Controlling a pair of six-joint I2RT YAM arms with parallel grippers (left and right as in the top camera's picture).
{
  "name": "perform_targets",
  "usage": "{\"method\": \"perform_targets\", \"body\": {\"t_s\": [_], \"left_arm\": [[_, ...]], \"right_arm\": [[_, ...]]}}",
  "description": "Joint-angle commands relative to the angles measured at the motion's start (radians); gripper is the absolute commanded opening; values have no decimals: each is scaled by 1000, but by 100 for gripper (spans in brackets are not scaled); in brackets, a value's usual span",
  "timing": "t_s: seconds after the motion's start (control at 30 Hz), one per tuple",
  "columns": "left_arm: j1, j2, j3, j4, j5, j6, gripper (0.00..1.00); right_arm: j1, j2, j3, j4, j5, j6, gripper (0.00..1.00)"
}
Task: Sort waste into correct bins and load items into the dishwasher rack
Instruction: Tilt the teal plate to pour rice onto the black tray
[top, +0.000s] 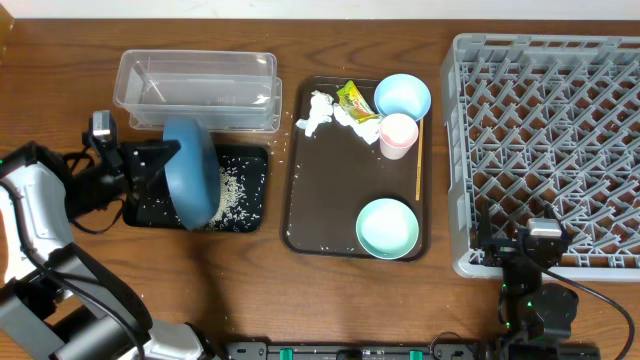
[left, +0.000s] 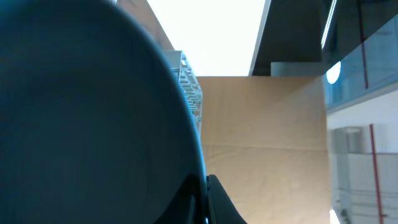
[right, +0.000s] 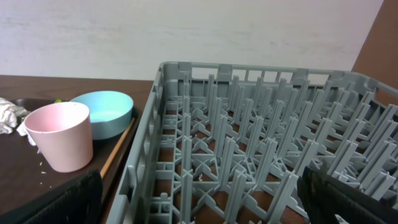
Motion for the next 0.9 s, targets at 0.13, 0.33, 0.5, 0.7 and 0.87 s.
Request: {"method": "perform_targets", "body": {"t_s": [0.13,0.33,0.5,0.7,0.87], "left_arm": [[4,-28,1,-104,61,159,6],[3,-39,1,-202,47,256,6],[4,-50,1,-175,46,359,6],[3,-56,1,-272,58,362,6],[-5,-111,2,-275,62,412,6]], "right_arm": [[-18,-5,-1,-5,0,6,99],[-18,-5,-1,-5,0,6,99],[-18,-5,-1,-5,0,6,99],[-18,-5,-1,-5,0,6,99],[-18,-5,-1,-5,0,6,99]]}}
